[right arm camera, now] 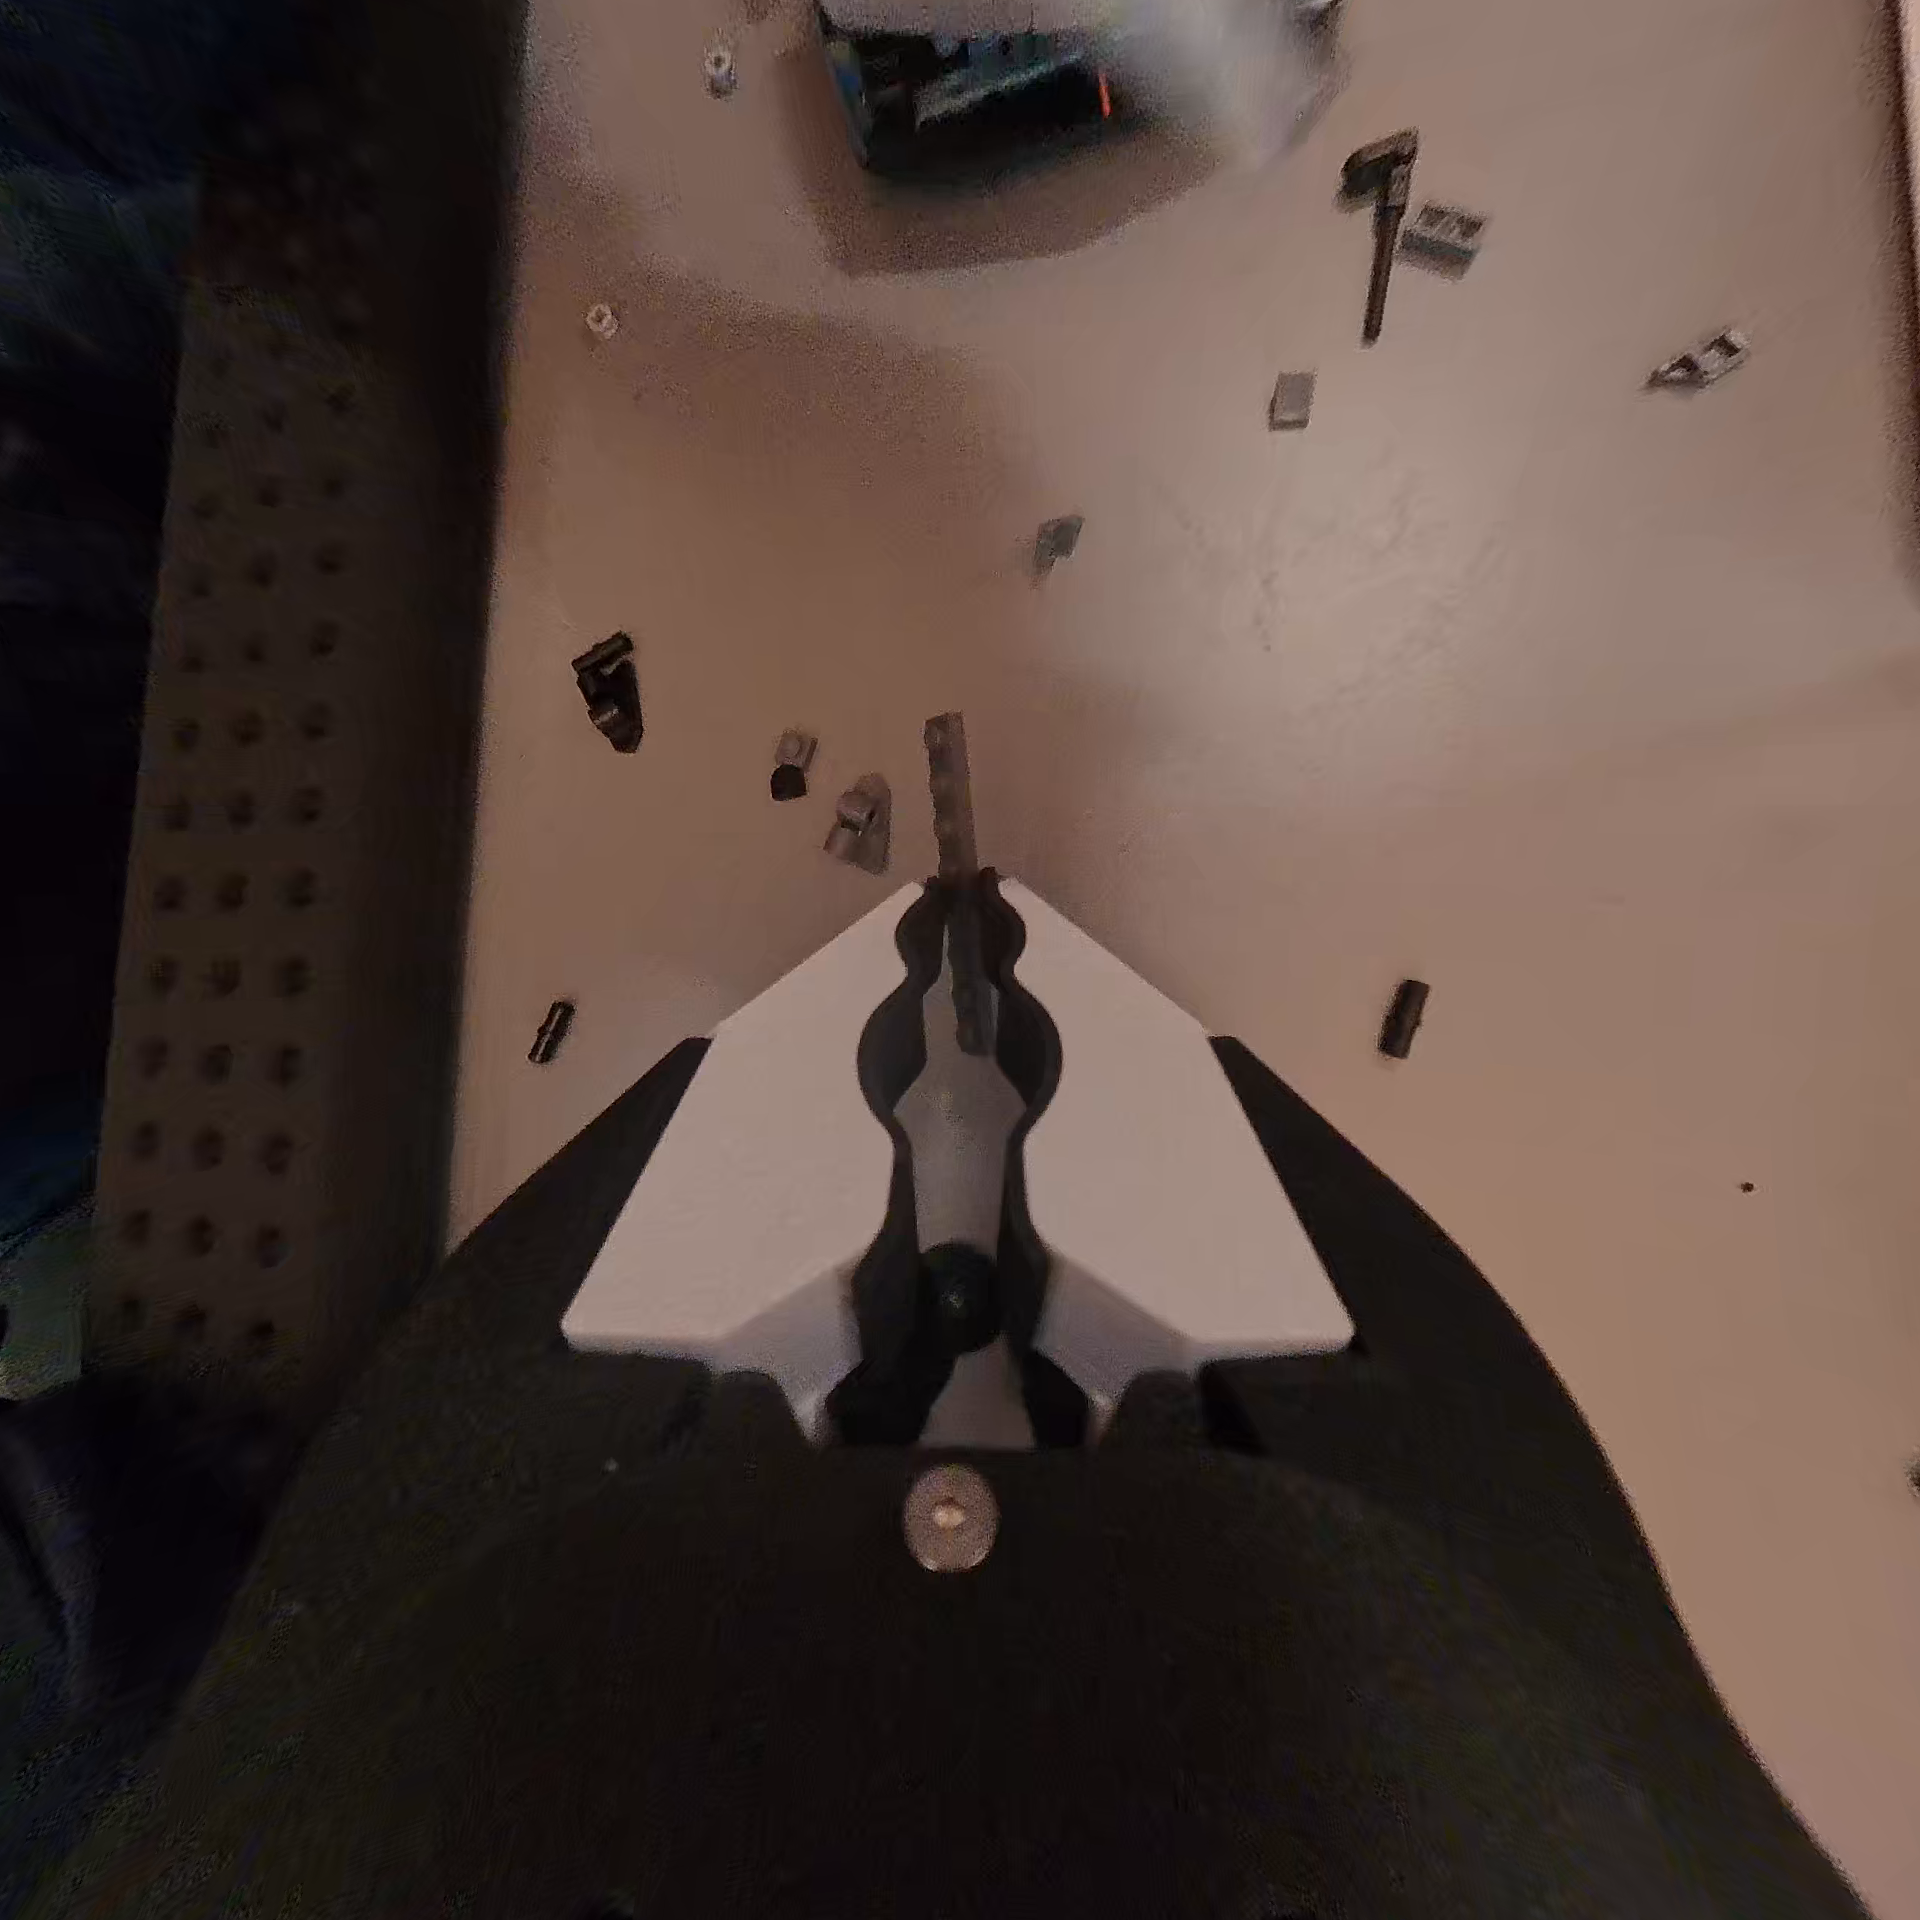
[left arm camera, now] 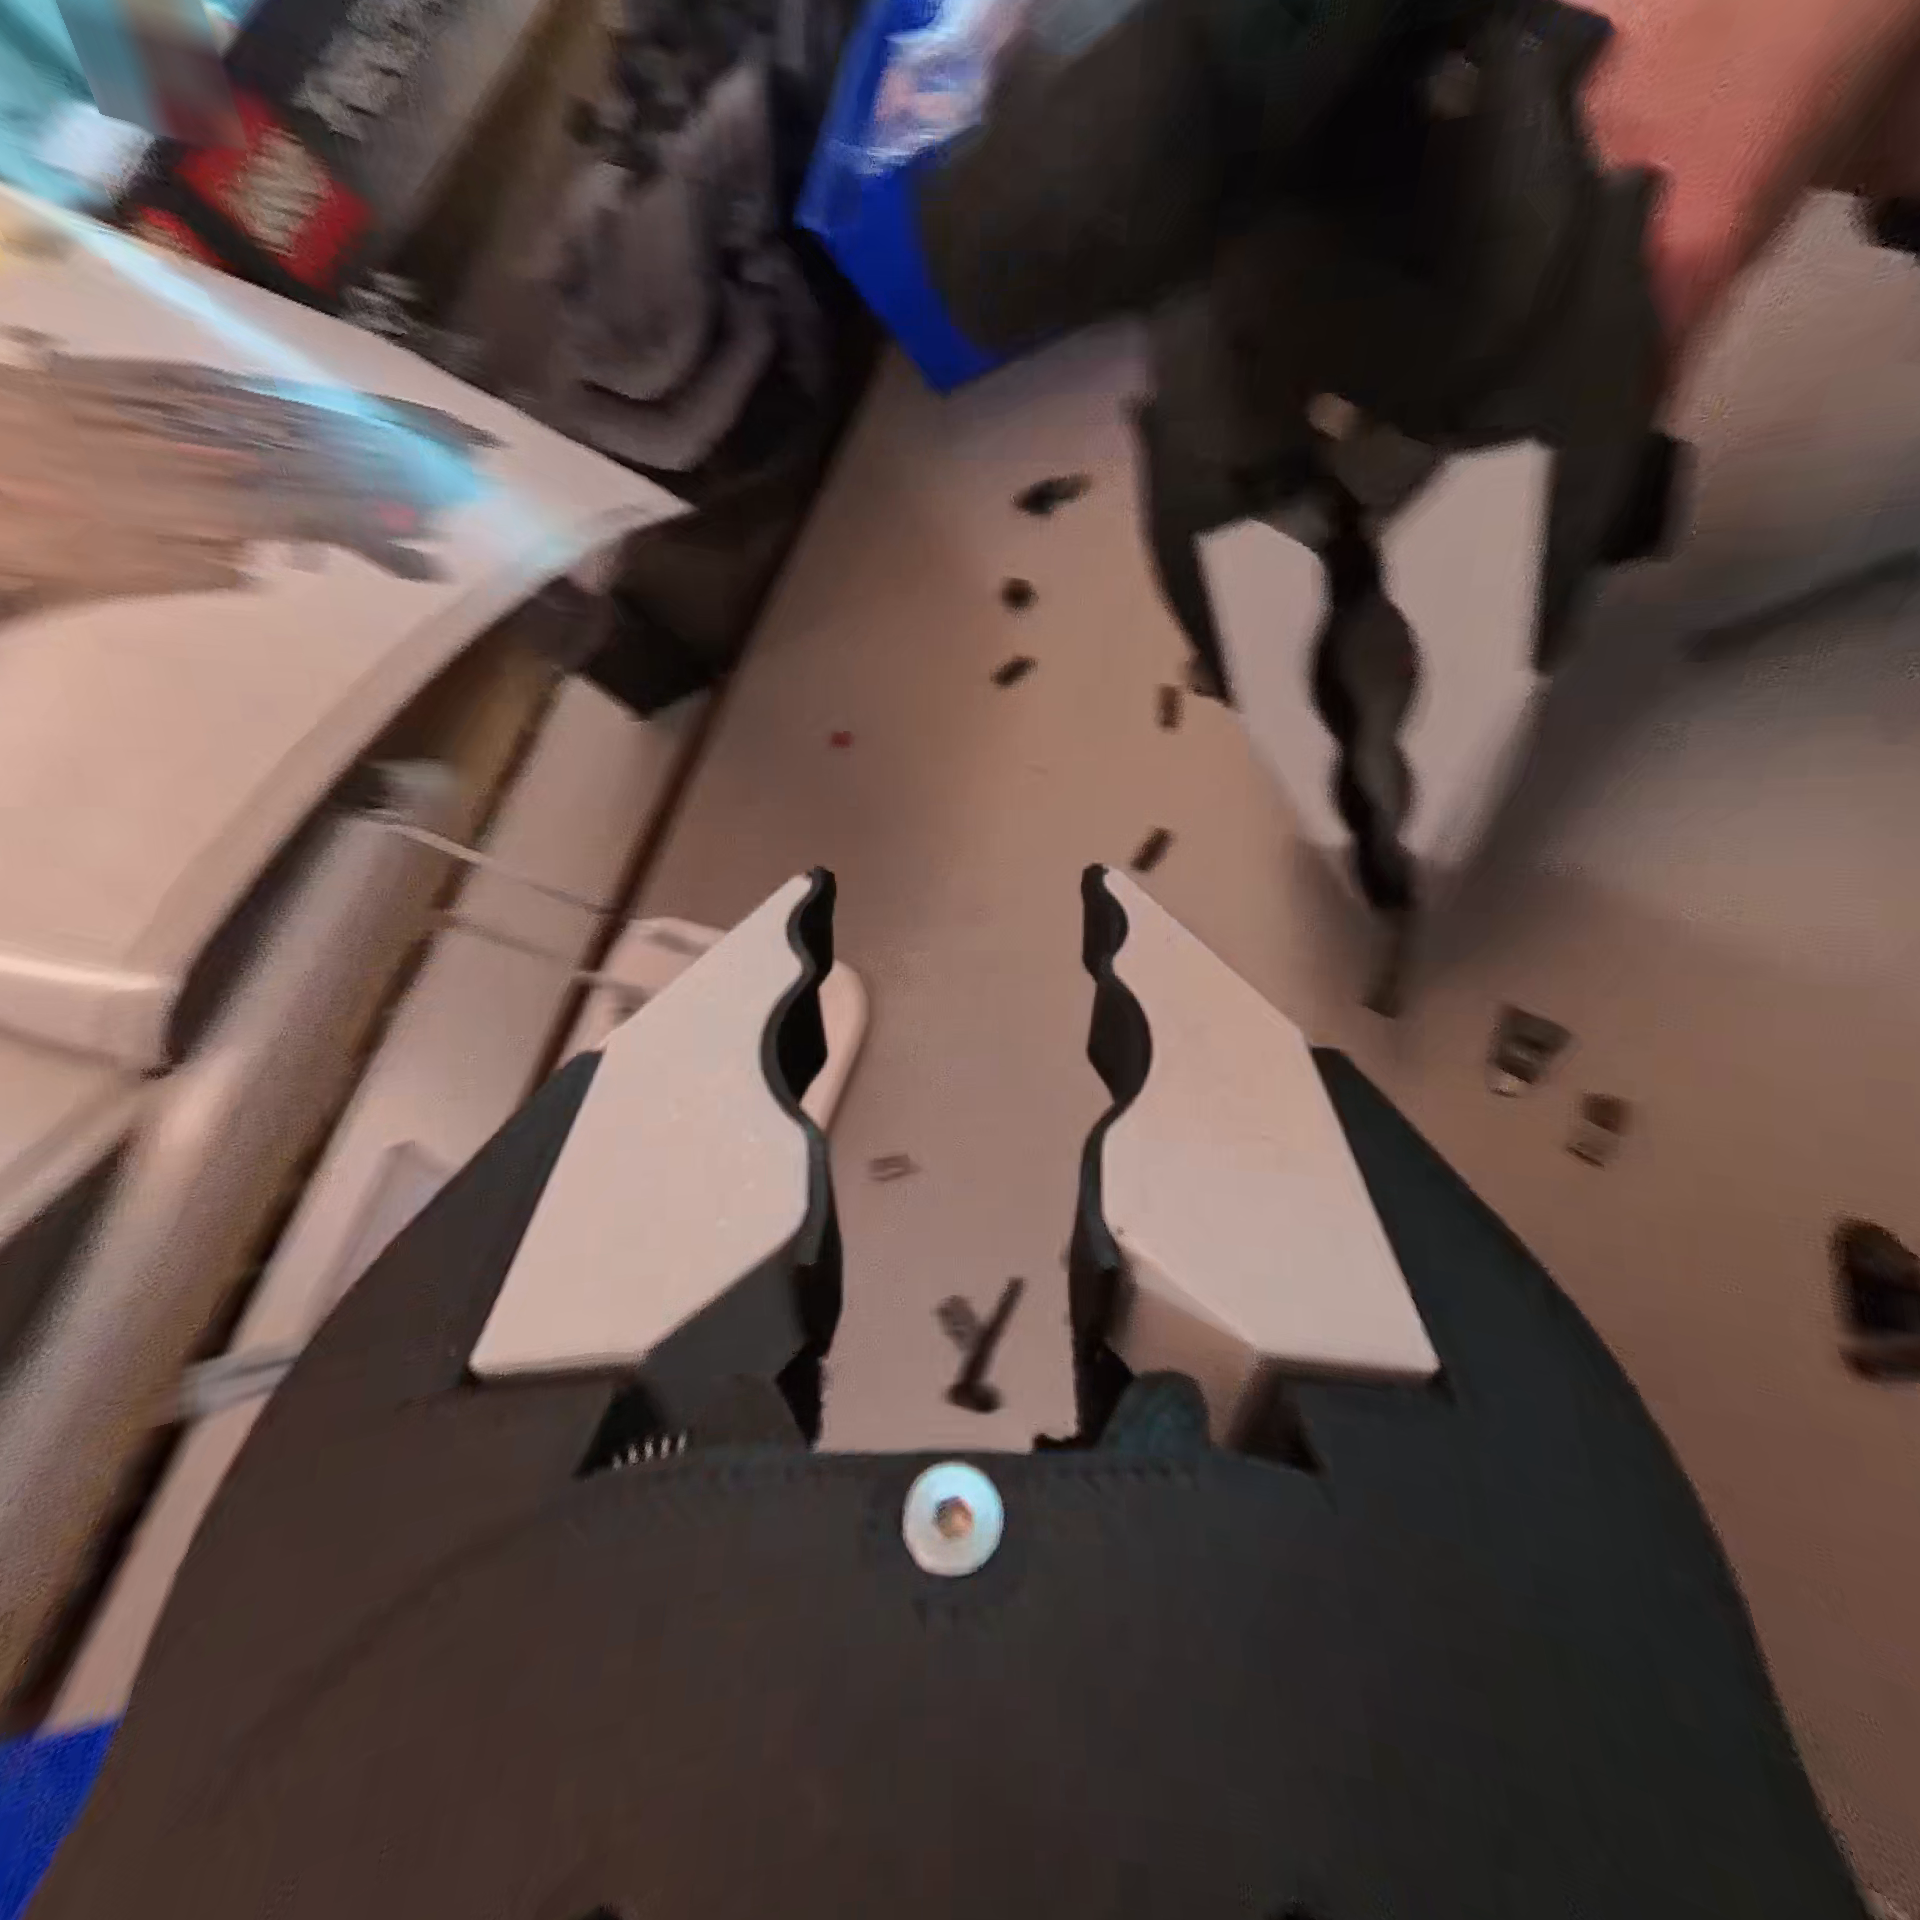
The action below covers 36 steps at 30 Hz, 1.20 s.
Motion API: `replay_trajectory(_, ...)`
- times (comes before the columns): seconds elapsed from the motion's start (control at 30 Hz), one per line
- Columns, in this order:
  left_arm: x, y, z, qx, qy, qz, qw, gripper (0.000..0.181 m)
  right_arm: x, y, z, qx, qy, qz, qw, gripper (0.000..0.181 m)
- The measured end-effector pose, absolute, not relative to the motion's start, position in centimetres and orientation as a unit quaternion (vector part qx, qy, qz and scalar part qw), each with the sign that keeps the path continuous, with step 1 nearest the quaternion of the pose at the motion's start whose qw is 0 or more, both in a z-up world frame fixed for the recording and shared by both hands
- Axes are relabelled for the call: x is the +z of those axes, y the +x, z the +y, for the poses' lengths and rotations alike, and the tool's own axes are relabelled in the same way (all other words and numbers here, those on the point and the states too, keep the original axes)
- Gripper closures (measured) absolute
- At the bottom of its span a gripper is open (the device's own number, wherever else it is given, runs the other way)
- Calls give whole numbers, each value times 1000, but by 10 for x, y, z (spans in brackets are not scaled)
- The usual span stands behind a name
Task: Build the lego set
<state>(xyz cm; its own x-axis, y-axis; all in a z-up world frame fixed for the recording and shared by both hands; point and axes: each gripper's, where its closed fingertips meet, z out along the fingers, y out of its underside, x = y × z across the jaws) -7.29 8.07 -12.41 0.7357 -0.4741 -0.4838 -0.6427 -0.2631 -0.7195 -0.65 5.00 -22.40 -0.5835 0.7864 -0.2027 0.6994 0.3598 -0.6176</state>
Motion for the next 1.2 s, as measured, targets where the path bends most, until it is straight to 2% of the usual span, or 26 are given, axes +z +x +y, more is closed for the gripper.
replay_trajectory(0.13,-177,-44,61,19,-796,418,437,139,-218,-8,50,359,-449,-815,71,177)
replay_trajectory(0.37,-212,-40,58,2,-814,439,379,140,-245,2,44,323,-460,-827,7,177)
replay_trajectory(0.7,-234,-37,57,-20,-826,441,349,139,-257,-2,42,302,-476,-826,-7,176)
replay_trajectory(0.93,-237,-44,59,-21,-834,429,347,138,-255,-8,49,295,-486,-823,19,163)
replay_trajectory(1.2,-238,-42,59,-25,-834,430,346,139,-249,-2,54,286,-486,-825,35,166)
